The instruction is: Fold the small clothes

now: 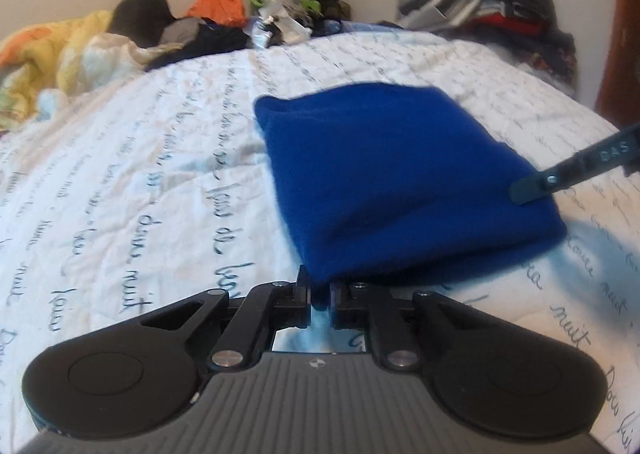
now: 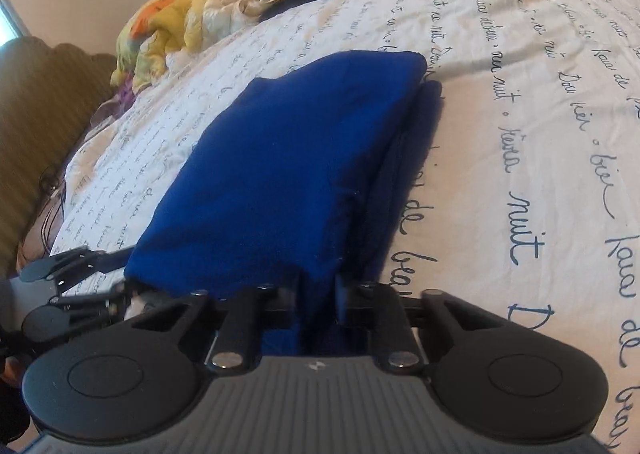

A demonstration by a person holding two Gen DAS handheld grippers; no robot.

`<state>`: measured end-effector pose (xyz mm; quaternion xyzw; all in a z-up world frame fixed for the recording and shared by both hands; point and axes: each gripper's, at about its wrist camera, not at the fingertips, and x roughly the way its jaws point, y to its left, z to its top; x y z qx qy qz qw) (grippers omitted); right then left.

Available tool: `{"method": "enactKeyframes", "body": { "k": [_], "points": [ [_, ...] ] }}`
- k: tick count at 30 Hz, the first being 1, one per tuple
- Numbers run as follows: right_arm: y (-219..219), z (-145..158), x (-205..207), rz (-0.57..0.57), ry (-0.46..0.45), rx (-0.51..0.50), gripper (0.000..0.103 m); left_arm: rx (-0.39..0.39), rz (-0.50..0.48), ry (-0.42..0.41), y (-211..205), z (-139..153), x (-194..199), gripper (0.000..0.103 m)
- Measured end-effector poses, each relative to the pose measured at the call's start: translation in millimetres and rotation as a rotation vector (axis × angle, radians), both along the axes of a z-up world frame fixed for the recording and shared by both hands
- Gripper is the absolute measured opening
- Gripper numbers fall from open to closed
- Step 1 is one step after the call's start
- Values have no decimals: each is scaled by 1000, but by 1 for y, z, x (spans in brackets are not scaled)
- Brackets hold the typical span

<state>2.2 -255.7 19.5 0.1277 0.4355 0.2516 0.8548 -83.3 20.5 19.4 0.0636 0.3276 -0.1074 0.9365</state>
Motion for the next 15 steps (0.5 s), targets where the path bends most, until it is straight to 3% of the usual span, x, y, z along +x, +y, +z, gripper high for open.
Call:
{"method": "enactKeyframes", "body": {
  "k": [3,5,8,9,10,11,12,13,15],
  "points": [
    [-6,-6,-3,-9,5,-78,6,11,9,8,6,-9,-6,13],
    [-11,-13,-8,4,-14,-36,6,24,4,2,6,-8,-11,13],
    [-17,-7,-6,-5,28,9,11,-73,-34,41,19,6,-18,19],
    [-22,-3,-2,-10,40,54,17,-128,-44,64,26,12,-18,32],
    [-29,2,0,-28,31,102,27,-183,-43,84,34,17,-16,68],
    [-37,6,3,-56,19,151,35,-253,-27,85,42,22,-14,94],
    [-44,9,10,-93,15,203,57,-324,-3,73,50,26,-10,98],
    [-48,8,17,-112,23,238,74,-387,13,87,55,28,-2,95],
    [-44,-2,35,-115,101,244,75,-505,32,201,60,22,26,88]
  ]
}}
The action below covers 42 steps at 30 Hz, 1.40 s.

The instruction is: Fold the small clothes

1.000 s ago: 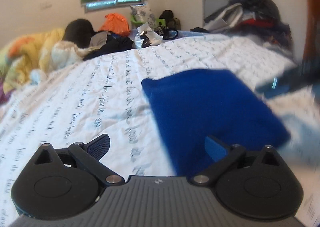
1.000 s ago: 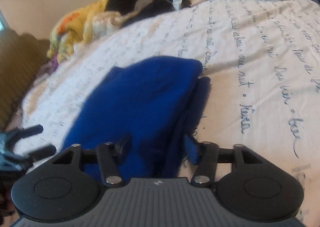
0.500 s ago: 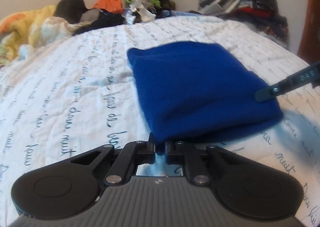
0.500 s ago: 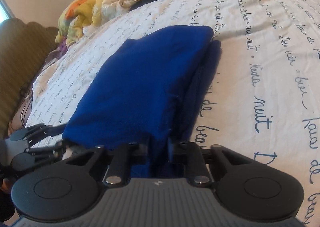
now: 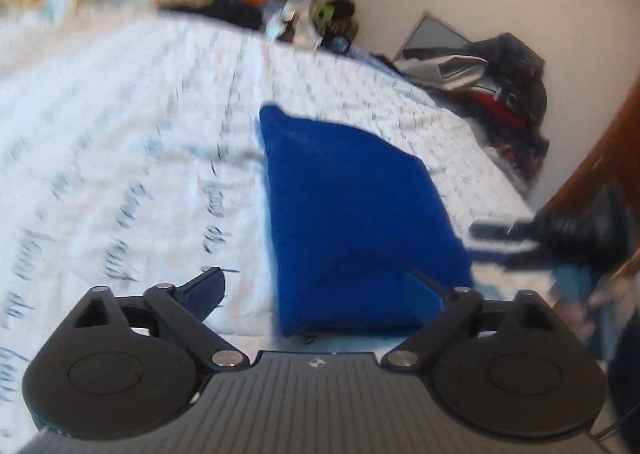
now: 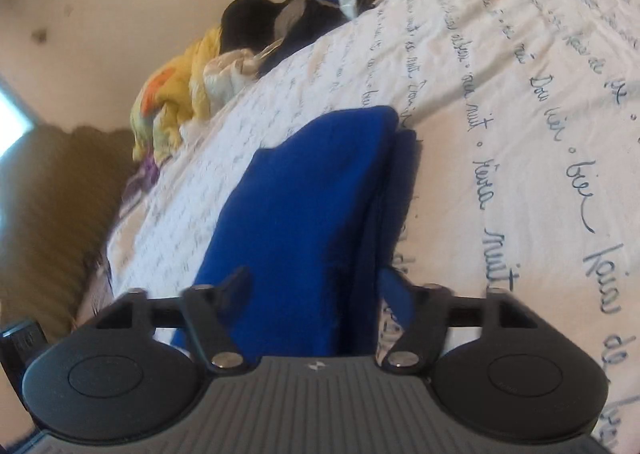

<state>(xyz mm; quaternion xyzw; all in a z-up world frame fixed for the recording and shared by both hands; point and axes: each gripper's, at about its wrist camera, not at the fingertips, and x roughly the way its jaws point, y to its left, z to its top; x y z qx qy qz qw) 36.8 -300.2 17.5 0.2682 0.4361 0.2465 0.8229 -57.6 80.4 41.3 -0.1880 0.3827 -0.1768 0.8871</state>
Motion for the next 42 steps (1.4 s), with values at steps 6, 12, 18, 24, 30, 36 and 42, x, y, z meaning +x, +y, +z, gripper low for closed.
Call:
{"method": "enactKeyframes", "body": {
  "k": [6,12,18,24,30,36,42],
  "points": [
    [31,-16,17,66,21,-89,20,-71,18,204,-18,-27,46,16],
    [20,-18,18,100,-43,-126,22,79,-45,109,-35,-24,29,24],
    [-1,4,25,24,-85,-18,84,67,24,68,-16,-9,44,91],
    [-5,-15,102,-117,5,0,89,97,63,113,-29,-14,140,80],
    [50,-20,123,-23,-229,-344,10,560,-28,-168,-90,-20,159,24],
    [41,2,87,-71,-191,-345,37,550,-10,-263,-83,-4,99,40],
    [57,25,17,3,-284,-274,68,416,-78,-190,-93,-3,48,78]
  ]
}}
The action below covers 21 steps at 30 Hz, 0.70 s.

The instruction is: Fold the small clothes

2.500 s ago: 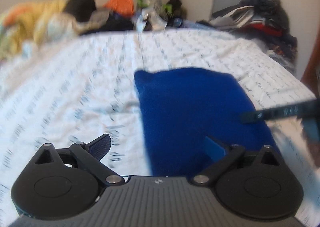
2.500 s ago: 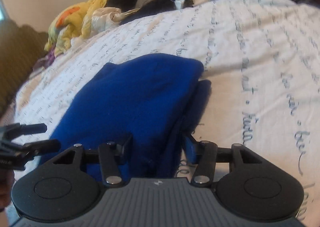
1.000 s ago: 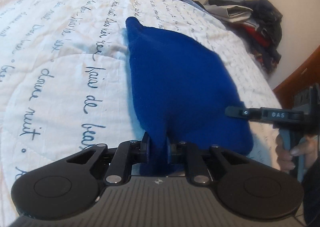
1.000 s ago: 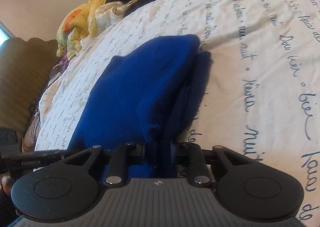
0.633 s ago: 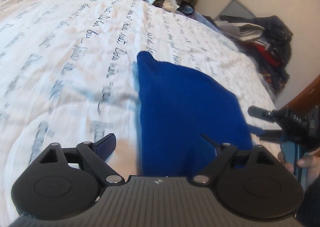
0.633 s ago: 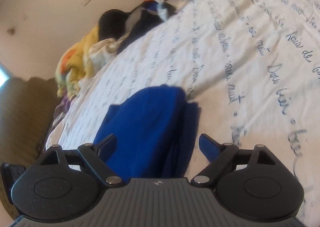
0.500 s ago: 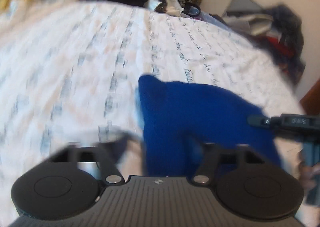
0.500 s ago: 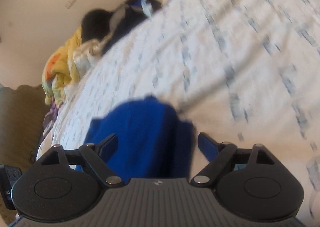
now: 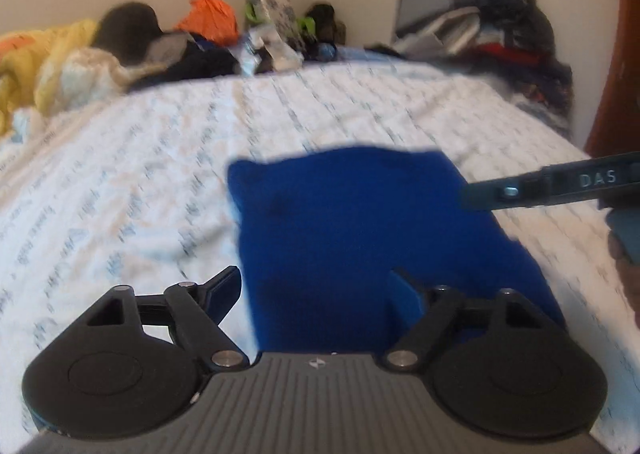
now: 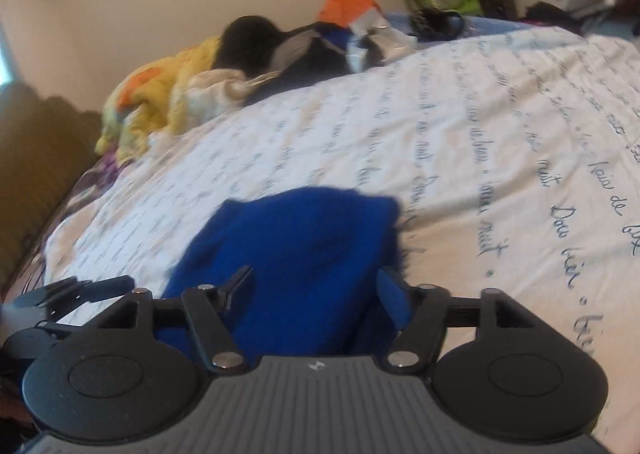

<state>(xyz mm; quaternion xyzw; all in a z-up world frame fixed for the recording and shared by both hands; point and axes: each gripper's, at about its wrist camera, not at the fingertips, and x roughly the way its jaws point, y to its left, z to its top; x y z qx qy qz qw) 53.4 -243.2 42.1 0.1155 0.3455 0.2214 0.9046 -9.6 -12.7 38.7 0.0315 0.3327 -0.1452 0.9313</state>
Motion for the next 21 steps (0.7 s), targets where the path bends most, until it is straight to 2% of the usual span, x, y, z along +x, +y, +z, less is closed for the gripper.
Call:
{"method": "enactKeyframes", "body": {
  "k": [3,5,6,9,11,12,14,15,16,17,19,21],
  "points": [
    [32,-22,1,62,15,-138,66,61,1,1,-14,-23,1,82],
    [40,-38,-2,91,-90,-219,66,63,0,-11,-12,-25,1,84],
    [38,-37,-3,98,-92,-218,66,58,3,4,-10,-24,2,84],
    [33,-16,-2,46,-6,-218,65,58,11,30,-4,-22,3,83],
    [35,0,-15,19,-57,-208,68,44,19,34,-2,-23,1,84],
    [37,5,-24,45,-89,-172,68,38,27,36,-1,-25,1,85],
    [45,1,-28,117,-63,-121,69,28,37,43,-1,-26,1,87],
    [50,-13,-20,143,-4,-136,69,26,35,47,-1,-27,2,87],
    [51,-27,-15,152,-5,-156,69,27,33,46,-1,-27,2,87],
    [45,-32,-14,160,-49,-131,68,24,32,51,-1,-27,2,87],
    [39,-23,-8,121,22,-64,68,19,35,60,1,-26,2,87],
    [44,-9,-12,85,51,-78,69,10,41,63,2,-27,2,87]
  ]
}}
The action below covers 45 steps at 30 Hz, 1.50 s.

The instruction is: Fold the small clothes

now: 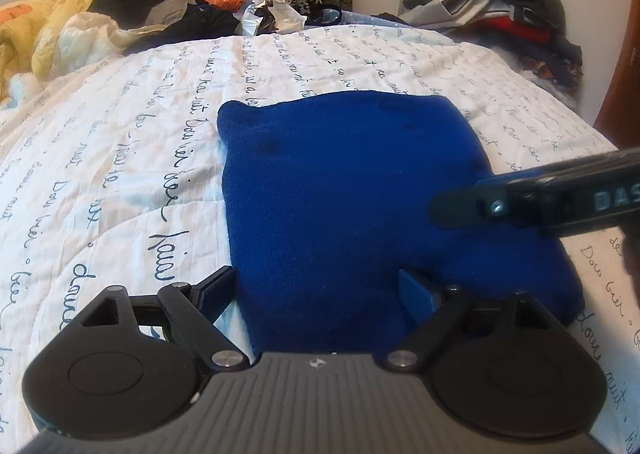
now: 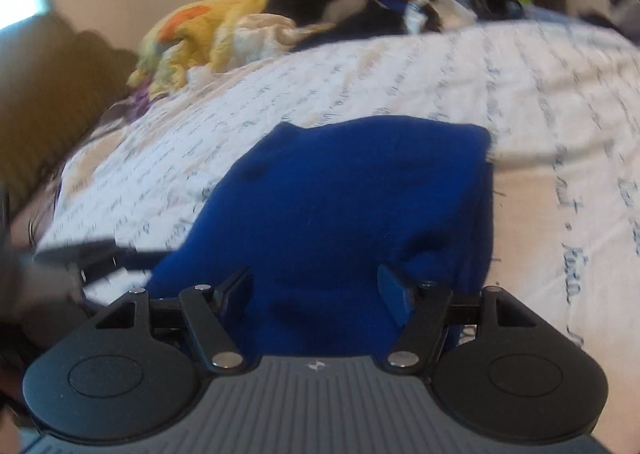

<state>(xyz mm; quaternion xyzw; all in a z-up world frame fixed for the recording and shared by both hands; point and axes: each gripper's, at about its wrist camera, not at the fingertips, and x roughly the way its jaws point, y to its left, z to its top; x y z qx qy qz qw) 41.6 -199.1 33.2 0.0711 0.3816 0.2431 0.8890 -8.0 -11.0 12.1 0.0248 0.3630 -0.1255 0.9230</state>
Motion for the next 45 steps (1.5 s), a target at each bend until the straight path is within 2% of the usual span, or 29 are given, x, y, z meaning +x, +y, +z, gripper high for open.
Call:
{"method": "enactKeyframes", "body": {
  "k": [2,4,6,8,9,12,14,15,16,17,18,19,20,22,24,26,27,30,32,33,35,36,37,38,39,40,41,43,45],
  "points": [
    [9,9,-12,27,-60,-35,69,-11,6,-1,1,-2,0,89],
    [10,-4,-8,37,-20,-44,69,-15,6,-9,2,-4,-1,92],
    [-7,-20,-2,35,-45,38,69,-7,-3,-23,5,-2,-5,91],
    [-23,-13,-2,-31,35,142,68,-6,-6,-20,12,7,-18,82],
    [-29,-3,-9,-62,63,166,69,-30,-13,-11,19,12,-26,80],
    [-46,14,-37,-50,24,181,69,-179,-8,74,44,16,-41,80],
    [-60,9,-44,-74,87,195,69,-285,15,178,54,8,-40,70],
    [-65,4,-43,-78,119,203,69,-312,30,178,56,7,-40,69],
    [-67,-3,-42,-79,147,197,70,-333,29,197,56,6,-37,61],
    [-65,-11,-40,-70,177,178,70,-351,34,211,55,6,-34,44],
    [-62,-17,-39,-53,194,164,61,-356,43,236,54,5,-29,30],
    [-56,-24,-38,-28,207,153,32,-337,64,251,52,5,-24,14],
    [-54,-27,-37,-26,202,134,22,-325,69,249,52,7,-23,14],
    [-57,-20,-37,-21,190,135,10,-275,55,205,49,21,-32,13],
    [-58,-7,-46,-6,141,106,10,-198,14,145,43,33,-43,14],
    [-56,-15,-47,-23,139,-1,11,-86,21,118,38,26,-48,24],
    [-58,-22,-48,-22,138,-2,10,-52,31,109,38,21,-51,27],
    [-61,-10,-59,-65,113,6,12,-45,58,20,41,30,-73,53],
    [-55,10,-69,-95,2,-2,14,-60,14,-76,32,44,-84,73],
    [-48,19,-68,-77,-37,7,21,-59,-22,-102,23,48,-84,75],
    [-34,26,-53,-43,-54,49,43,-46,-90,-84,0,43,-75,75],
    [-25,26,-40,-25,-55,65,60,-46,-121,-43,-8,34,-65,75],
    [-17,23,-27,-14,-45,71,68,-34,-140,25,-15,19,-54,73],
    [-11,14,-12,-12,-11,60,68,-13,-129,37,-17,6,-48,70],
    [-5,-1,7,-24,57,7,67,19,-131,-19,-20,1,-53,73],
    [-5,-11,11,-5,-11,9,67,42,-142,-26,-22,2,-56,73],
    [-6,-14,13,7,-28,3,67,42,-138,-12,-21,5,-59,71],
    [-4,-2,5,-13,8,-28,67,-12,-125,-19,-10,17,-74,67],
    [-4,15,-21,-16,-13,-10,68,-33,-101,-37,1,23,-92,77]
  ]
}}
